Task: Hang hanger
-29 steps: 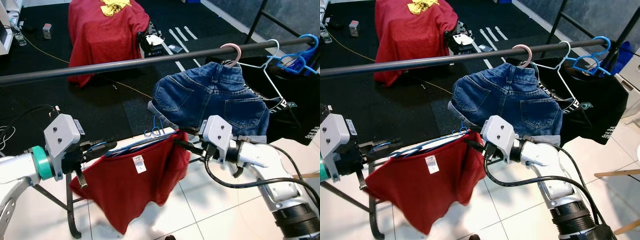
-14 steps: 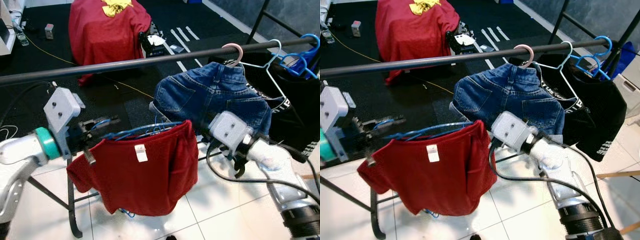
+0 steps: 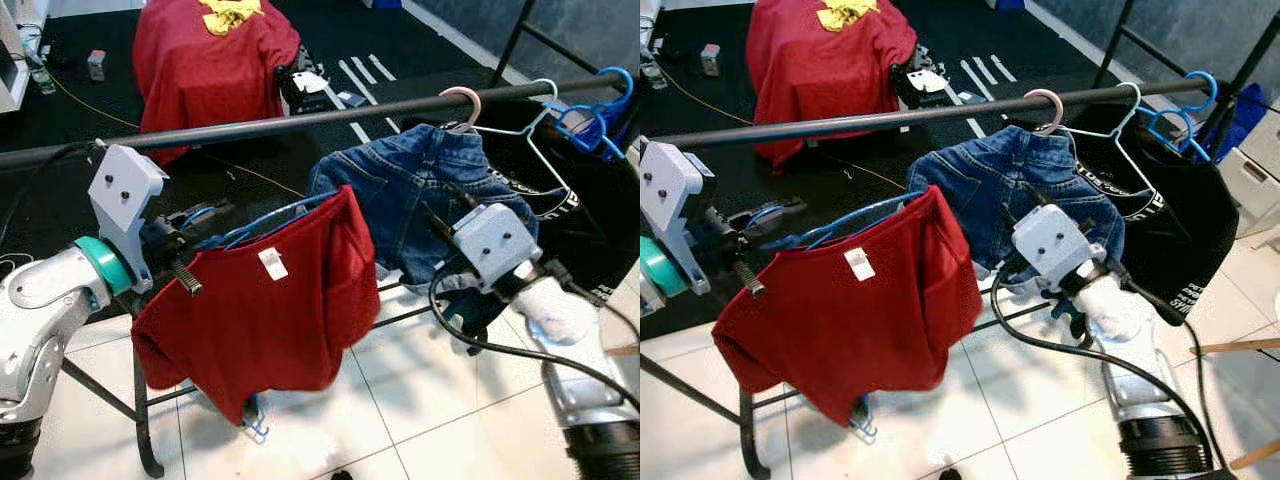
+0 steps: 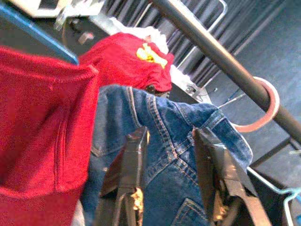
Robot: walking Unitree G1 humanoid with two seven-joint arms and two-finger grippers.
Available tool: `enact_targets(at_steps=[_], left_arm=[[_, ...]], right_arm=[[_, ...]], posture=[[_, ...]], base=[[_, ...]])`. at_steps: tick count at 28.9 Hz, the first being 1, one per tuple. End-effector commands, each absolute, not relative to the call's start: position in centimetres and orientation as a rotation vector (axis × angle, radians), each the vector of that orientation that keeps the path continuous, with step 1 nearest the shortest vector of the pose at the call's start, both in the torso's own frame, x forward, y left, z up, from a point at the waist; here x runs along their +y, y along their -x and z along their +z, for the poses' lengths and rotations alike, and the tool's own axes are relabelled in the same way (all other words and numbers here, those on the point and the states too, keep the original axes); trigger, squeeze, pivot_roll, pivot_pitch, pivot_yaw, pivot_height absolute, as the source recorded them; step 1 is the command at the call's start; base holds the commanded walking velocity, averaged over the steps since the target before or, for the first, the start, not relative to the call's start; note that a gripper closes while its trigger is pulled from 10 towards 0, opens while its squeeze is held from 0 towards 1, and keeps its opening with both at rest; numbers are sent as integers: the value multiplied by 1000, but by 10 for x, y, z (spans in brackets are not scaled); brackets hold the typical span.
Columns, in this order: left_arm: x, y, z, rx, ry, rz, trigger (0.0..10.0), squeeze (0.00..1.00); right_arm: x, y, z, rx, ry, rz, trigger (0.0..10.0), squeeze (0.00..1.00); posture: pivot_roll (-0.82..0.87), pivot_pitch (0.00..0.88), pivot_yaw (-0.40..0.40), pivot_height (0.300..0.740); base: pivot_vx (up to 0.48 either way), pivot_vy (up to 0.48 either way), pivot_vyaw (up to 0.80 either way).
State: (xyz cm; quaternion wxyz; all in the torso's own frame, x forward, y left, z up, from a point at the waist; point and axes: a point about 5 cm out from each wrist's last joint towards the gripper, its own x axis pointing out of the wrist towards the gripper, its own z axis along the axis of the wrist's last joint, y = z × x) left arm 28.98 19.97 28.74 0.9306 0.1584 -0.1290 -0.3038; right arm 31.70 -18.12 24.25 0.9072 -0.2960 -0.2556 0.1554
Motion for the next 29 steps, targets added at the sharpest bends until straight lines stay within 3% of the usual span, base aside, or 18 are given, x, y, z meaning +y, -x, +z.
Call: enact_targets(at_steps=[1, 3, 7, 24, 25, 28, 29], left_arm=[[203, -288, 293, -283, -328, -618, 10000, 0], [200, -285, 303, -320, -324, -645, 10000, 0], [194, -279, 304, -333, -304, -709, 10000, 0], [188, -267, 310, -367, -283, -785, 10000, 0], [187, -266, 311, -374, -275, -796, 10000, 0], [186, -264, 313, -382, -266, -806, 10000, 0], [185, -263, 314, -387, -261, -812, 10000, 0]], right_arm=[[-184, -317, 234, -494, 580, 315, 10000, 1000], [-175, -318, 207, -428, 507, 347, 10000, 1000], [-167, -321, 194, -404, 505, 380, 10000, 1000], [-144, -343, 194, -393, 514, 484, 10000, 1000], [-138, -345, 192, -380, 479, 519, 10000, 0], [-132, -347, 190, -369, 451, 544, 10000, 0], [-128, -348, 187, -358, 430, 561, 7725, 0]], posture=[[-80, 177, 54, 740], [-78, 178, 57, 740], [-73, 178, 59, 740], [-51, 172, 48, 740], [-49, 170, 46, 740], [-43, 168, 45, 740], [-42, 167, 45, 740]], base=[[0, 0, 0], [0, 0, 0], [0, 0, 0], [0, 0, 0], [0, 0, 0], [0, 0, 0], [0, 0, 0]])
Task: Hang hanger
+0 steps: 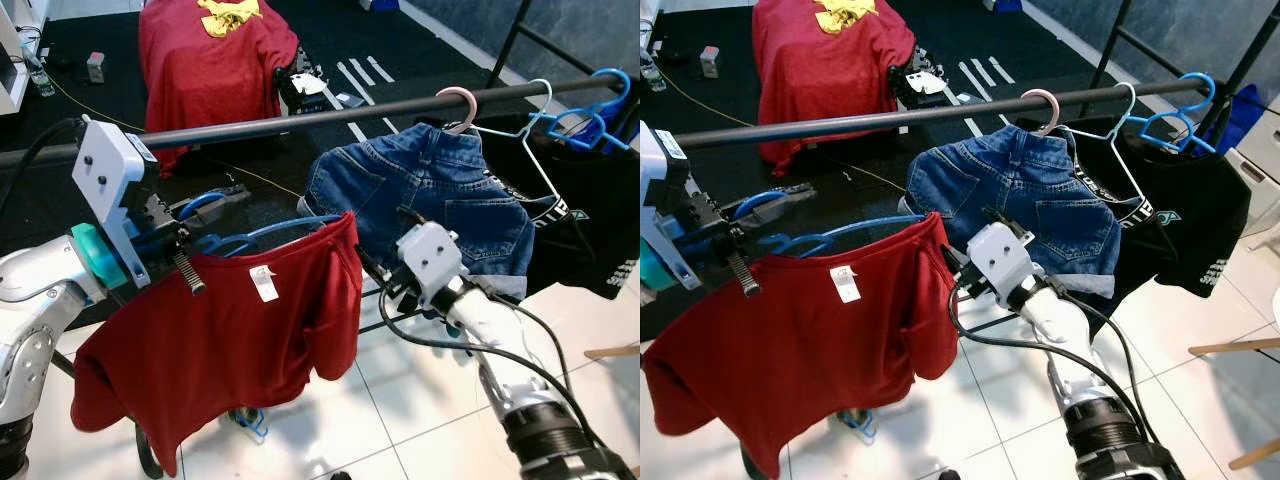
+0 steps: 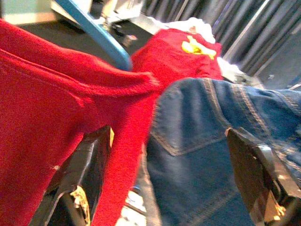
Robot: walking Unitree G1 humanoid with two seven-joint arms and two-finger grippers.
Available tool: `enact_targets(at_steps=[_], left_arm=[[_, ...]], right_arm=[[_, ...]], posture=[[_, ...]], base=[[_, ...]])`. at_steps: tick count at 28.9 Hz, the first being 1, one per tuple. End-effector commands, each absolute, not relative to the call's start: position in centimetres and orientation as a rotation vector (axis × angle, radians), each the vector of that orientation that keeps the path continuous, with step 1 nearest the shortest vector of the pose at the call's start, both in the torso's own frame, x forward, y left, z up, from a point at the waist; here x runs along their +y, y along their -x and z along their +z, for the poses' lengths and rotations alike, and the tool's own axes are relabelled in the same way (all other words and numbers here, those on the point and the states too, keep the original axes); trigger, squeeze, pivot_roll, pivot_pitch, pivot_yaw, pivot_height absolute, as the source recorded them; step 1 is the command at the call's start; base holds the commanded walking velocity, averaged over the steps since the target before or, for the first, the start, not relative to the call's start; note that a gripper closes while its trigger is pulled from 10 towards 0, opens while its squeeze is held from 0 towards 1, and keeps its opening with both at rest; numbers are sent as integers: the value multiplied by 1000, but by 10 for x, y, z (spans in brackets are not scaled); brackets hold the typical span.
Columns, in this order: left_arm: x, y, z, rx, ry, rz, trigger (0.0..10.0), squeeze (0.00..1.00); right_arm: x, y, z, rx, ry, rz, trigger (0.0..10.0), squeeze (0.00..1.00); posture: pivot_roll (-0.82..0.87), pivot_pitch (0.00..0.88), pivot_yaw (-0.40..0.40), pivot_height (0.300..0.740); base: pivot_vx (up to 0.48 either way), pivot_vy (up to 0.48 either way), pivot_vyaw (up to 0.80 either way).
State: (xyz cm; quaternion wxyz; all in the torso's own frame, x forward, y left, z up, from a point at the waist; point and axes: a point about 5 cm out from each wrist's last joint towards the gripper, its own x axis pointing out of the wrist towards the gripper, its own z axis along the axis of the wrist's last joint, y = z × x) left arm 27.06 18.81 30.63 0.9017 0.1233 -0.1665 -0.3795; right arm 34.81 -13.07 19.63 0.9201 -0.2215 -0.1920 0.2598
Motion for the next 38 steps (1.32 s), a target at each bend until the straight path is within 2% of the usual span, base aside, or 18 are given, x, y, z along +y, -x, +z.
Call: enact_targets(at_steps=[1, 2, 3, 5, 6, 7, 8, 14, 19, 24, 28, 29, 33, 35, 38], left_arm=[[185, -263, 314, -387, -261, -812, 10000, 0], [185, -263, 314, -387, -261, -812, 10000, 0], [185, -262, 315, -391, -256, -817, 10000, 0], [185, -262, 315, -391, -256, -817, 10000, 0], [184, -262, 316, -395, -251, -823, 10000, 0], [184, -262, 316, -395, -251, -823, 10000, 0], [184, -261, 318, -402, -247, -827, 10000, 0], [184, -260, 319, -405, -247, -830, 10000, 0], [182, -263, 314, -389, -261, -820, 10000, 0], [184, -268, 300, -321, -346, -790, 10000, 0], [191, -268, 284, -241, -411, -795, 10000, 0], [196, -268, 279, -211, -430, -793, 10000, 0], [196, -268, 279, -211, -430, -793, 10000, 0], [203, -269, 275, -181, -440, -774, 10000, 0], [206, -270, 274, -178, -436, -756, 10000, 0]], right_arm=[[-128, -348, 187, -358, 430, 561, 7725, 0], [-128, -348, 187, -358, 430, 561, 7725, 0], [-125, -349, 184, -351, 413, 572, 3216, 0], [-125, -349, 184, -351, 413, 572, 3216, 0], [-122, -350, 181, -342, 395, 587, 1020, 0], [-122, -350, 181, -342, 395, 587, 1020, 0], [-118, -351, 179, -336, 379, 607, 0, 0], [-112, -352, 178, -343, 354, 635, 0, 0], [-119, -354, 184, -367, 369, 599, 0, 0], [-129, -356, 199, -432, 394, 528, 0, 0], [-149, -359, 219, -495, 407, 397, 0, 0], [-161, -359, 228, -518, 412, 333, 0, 0], [-161, -359, 228, -518, 412, 333, 0, 0], [-184, -358, 237, -538, 418, 228, 0, 0], [-193, -357, 239, -535, 419, 188, 0, 0]], posture=[[-42, 167, 45, 740], [-42, 167, 45, 740], [-41, 165, 46, 740], [-41, 165, 46, 740], [-39, 162, 47, 740], [-39, 162, 47, 740], [-35, 157, 48, 740], [-37, 152, 47, 740], [-44, 148, 47, 740], [-50, 146, 48, 740], [-55, 147, 46, 740], [-55, 148, 45, 740], [-55, 148, 45, 740], [-57, 151, 44, 740], [-60, 153, 43, 740]], base=[[0, 0, 0], [0, 0, 0], [0, 0, 0], [0, 0, 0], [0, 0, 0], [0, 0, 0], [0, 0, 0], [0, 0, 0], [0, 0, 0], [0, 0, 0], [0, 0, 0], [0, 0, 0], [0, 0, 0], [0, 0, 0], [0, 0, 0]])
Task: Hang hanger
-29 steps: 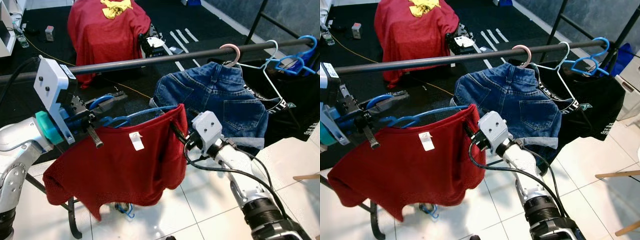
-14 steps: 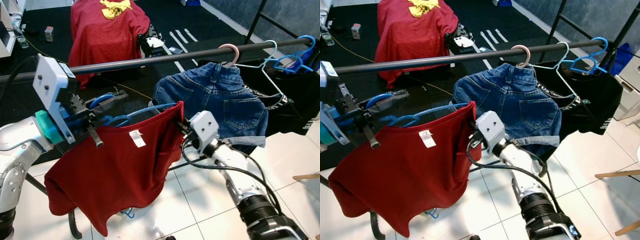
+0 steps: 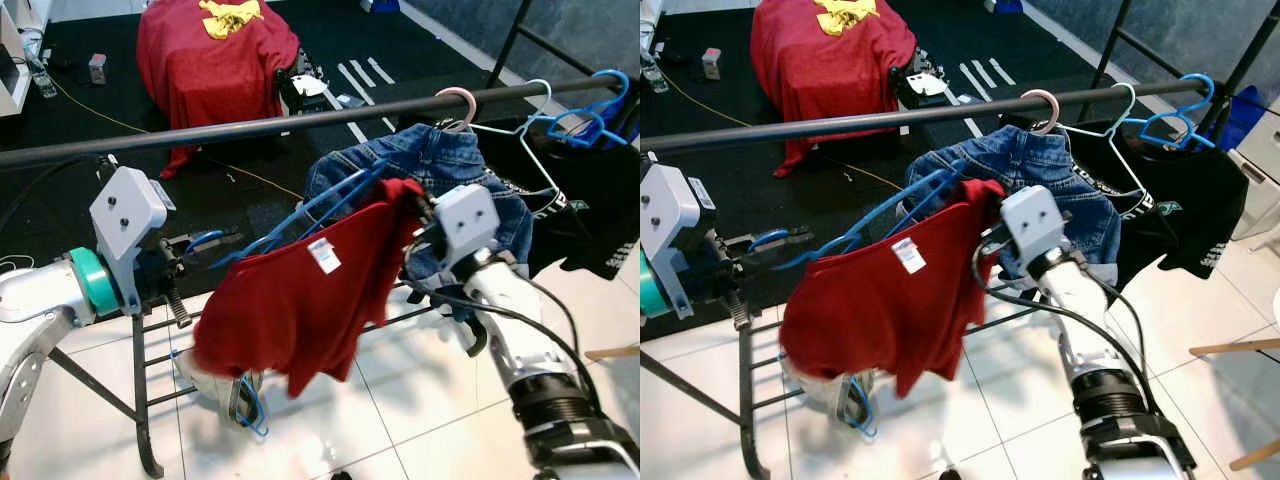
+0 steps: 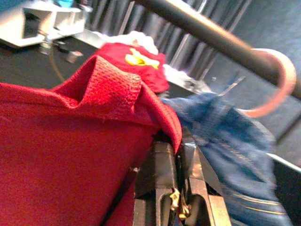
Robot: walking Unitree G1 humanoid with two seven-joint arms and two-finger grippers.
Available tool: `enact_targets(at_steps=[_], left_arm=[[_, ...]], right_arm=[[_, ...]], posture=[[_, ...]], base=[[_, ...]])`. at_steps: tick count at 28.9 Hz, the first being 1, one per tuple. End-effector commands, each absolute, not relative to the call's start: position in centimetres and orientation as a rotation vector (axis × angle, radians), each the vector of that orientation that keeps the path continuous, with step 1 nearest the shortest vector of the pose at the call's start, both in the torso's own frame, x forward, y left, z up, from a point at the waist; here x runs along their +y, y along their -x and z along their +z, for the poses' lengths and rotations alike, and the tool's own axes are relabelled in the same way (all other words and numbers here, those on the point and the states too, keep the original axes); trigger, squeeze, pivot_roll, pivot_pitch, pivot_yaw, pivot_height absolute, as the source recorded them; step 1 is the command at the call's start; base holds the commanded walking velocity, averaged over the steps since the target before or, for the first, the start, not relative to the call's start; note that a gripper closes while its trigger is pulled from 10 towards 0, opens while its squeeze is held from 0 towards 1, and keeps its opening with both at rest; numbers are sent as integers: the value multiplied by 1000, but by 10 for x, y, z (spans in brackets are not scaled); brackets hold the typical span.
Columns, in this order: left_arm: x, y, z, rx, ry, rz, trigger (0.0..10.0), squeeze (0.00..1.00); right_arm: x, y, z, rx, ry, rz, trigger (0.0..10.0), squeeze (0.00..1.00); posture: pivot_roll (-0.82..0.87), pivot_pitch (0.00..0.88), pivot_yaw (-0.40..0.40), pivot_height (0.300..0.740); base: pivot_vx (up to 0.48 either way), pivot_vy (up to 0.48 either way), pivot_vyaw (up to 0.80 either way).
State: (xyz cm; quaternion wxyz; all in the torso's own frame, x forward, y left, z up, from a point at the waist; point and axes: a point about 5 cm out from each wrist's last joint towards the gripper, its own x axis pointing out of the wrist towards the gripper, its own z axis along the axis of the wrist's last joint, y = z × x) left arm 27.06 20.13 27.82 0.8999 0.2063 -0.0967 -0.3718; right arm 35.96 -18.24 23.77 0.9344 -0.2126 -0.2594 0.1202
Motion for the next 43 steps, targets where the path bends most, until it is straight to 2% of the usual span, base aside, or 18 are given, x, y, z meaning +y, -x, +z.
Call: enact_targets(at_steps=[1, 5, 11, 12, 13, 15, 17, 18, 20, 21, 22, 23, 26, 27, 32, 34, 40, 43], left_arm=[[207, -271, 275, -184, -417, -746, 10000, 0], [205, -271, 276, -204, -363, -749, 10000, 0], [201, -271, 280, -230, -302, -757, 10000, 0], [195, -272, 282, -258, -230, -763, 10000, 0], [195, -272, 282, -258, -230, -763, 10000, 0], [182, -274, 284, -300, -114, -773, 10000, 0], [182, -274, 284, -300, -114, -773, 10000, 0], [176, -275, 285, -316, -59, -774, 10000, 0], [176, -275, 285, -316, -59, -774, 10000, 0], [171, -276, 285, -325, -17, -766, 10000, 0], [171, -276, 285, -325, -17, -766, 10000, 0], [168, -277, 284, -323, -3, -759, 10000, 0], [168, -277, 284, -323, -3, -759, 10000, 0], [168, -277, 282, -315, -8, -741, 10000, 0], [171, -282, 277, -274, -31, -666, 10000, 0], [173, -289, 274, -258, -34, -587, 10000, 0], [176, -302, 279, -268, -1, -424, 10000, 0], [176, -302, 279, -268, -1, -424, 10000, 0]], right_arm=[[-202, -356, 238, -523, 424, 157, 0, 0], [-210, -354, 230, -491, 435, 134, 0, 0], [-206, -353, 221, -462, 440, 165, 0, 0], [-193, -353, 214, -446, 437, 226, 0, 0], [-193, -353, 214, -446, 437, 226, 0, 0], [-163, -353, 199, -415, 427, 359, 0, 0], [-163, -353, 199, -415, 427, 359, 0, 0], [-147, -352, 193, -404, 416, 422, 0, 0], [-147, -352, 193, -404, 416, 422, 0, 0], [-131, -351, 185, -388, 404, 481, 0, 0], [-131, -351, 185, -388, 404, 481, 0, 0], [-117, -348, 176, -367, 398, 538, 0, 0], [-117, -348, 176, -367, 398, 538, 0, 0], [-108, -343, 164, -337, 402, 585, 0, 0], [-105, -332, 141, -265, 410, 640, 0, 0], [-109, -326, 131, -231, 406, 645, 0, 0], [-112, -320, 124, -211, 397, 648, 0, 0], [-112, -320, 124, -211, 397, 648, 0, 0]], posture=[[-66, 157, 43, 740], [-68, 158, 44, 740], [-65, 159, 47, 740], [-63, 160, 48, 740], [-63, 160, 48, 740], [-62, 160, 52, 740], [-62, 160, 52, 740], [-62, 159, 52, 740], [-62, 159, 52, 740], [-58, 160, 51, 740], [-58, 160, 51, 740], [-54, 161, 48, 740], [-54, 161, 48, 740], [-51, 164, 46, 740], [-56, 168, 45, 740], [-61, 169, 46, 740], [-64, 171, 48, 740], [-64, 171, 48, 740]], base=[[0, 0, 0], [0, 0, 0], [0, 0, 0], [0, 0, 0], [0, 0, 0], [0, 0, 0], [0, 0, 0], [0, 0, 0], [0, 0, 0], [0, 0, 0], [0, 0, 0], [0, 0, 0], [0, 0, 0], [0, 0, 0], [0, 0, 0], [0, 0, 0], [0, 0, 0], [0, 0, 0]])
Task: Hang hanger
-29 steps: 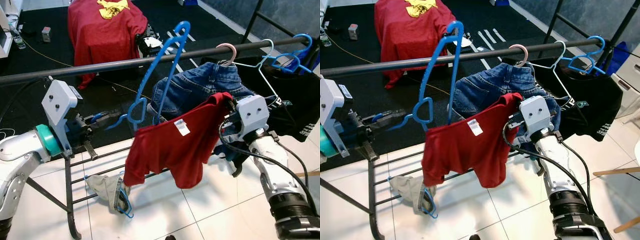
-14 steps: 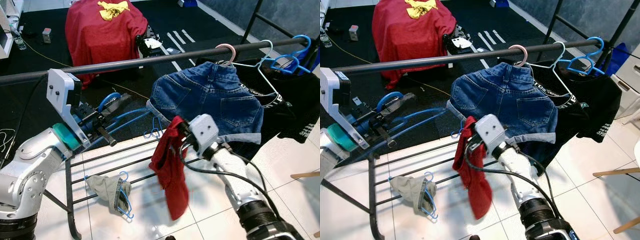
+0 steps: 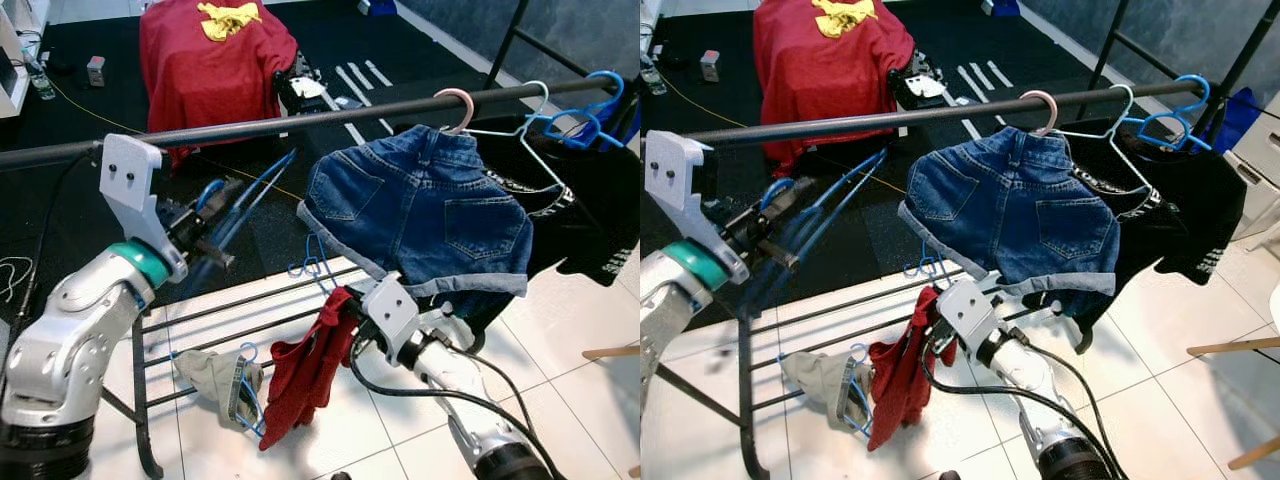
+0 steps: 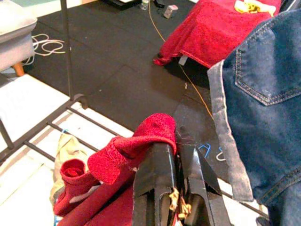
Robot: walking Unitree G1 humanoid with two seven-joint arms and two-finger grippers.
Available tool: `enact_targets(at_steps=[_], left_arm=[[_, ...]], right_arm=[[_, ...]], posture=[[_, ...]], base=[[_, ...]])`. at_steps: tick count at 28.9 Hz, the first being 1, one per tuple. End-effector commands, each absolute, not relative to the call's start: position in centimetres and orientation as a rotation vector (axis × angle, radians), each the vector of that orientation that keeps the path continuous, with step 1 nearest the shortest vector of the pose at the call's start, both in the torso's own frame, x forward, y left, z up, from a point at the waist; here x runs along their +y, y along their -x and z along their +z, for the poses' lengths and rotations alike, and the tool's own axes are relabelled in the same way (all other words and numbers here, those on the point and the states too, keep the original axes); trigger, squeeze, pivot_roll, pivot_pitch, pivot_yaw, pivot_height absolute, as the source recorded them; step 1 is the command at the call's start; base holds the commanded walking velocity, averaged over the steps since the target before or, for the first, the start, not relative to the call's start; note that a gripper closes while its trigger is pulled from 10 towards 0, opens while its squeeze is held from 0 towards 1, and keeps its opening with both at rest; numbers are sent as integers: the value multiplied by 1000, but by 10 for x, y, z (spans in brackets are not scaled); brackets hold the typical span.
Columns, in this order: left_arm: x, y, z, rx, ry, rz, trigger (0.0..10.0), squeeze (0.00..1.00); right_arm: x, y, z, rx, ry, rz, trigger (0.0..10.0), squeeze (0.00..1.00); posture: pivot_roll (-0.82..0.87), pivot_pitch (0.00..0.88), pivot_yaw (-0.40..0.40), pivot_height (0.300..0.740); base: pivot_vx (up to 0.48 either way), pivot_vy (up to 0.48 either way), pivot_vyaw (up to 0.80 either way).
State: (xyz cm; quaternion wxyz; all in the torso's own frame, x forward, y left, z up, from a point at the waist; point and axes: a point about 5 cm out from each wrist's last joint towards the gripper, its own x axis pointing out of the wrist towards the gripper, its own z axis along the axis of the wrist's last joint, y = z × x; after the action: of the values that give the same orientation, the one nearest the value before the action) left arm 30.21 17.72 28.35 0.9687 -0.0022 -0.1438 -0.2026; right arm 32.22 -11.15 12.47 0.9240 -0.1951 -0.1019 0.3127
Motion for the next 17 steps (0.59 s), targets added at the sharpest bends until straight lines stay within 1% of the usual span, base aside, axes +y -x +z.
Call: enact_targets(at_steps=[1, 5, 12, 15, 17], left_arm=[[176, -305, 283, -278, 8, -388, 10000, 0], [180, -310, 300, -325, 17, -315, 10000, 0], [185, -310, 313, -364, 15, -289, 10000, 0], [188, -314, 329, -420, 52, -234, 10000, 0], [187, -315, 332, -431, 64, -229, 10000, 0]], right_arm=[[-111, -319, 123, -208, 394, 649, 0, 0], [-108, -316, 120, -204, 384, 652, 0, 0], [-108, -315, 120, -204, 382, 652, 0, 0], [-106, -315, 120, -204, 382, 657, 0, 0], [-106, -315, 120, -204, 381, 659, 0, 0]], posture=[[-65, 171, 49, 740], [-64, 170, 52, 740], [-64, 169, 51, 740], [-64, 165, 50, 740], [-64, 165, 50, 740]], base=[[0, 0, 0], [0, 0, 0], [0, 0, 0], [0, 0, 0], [0, 0, 0]])
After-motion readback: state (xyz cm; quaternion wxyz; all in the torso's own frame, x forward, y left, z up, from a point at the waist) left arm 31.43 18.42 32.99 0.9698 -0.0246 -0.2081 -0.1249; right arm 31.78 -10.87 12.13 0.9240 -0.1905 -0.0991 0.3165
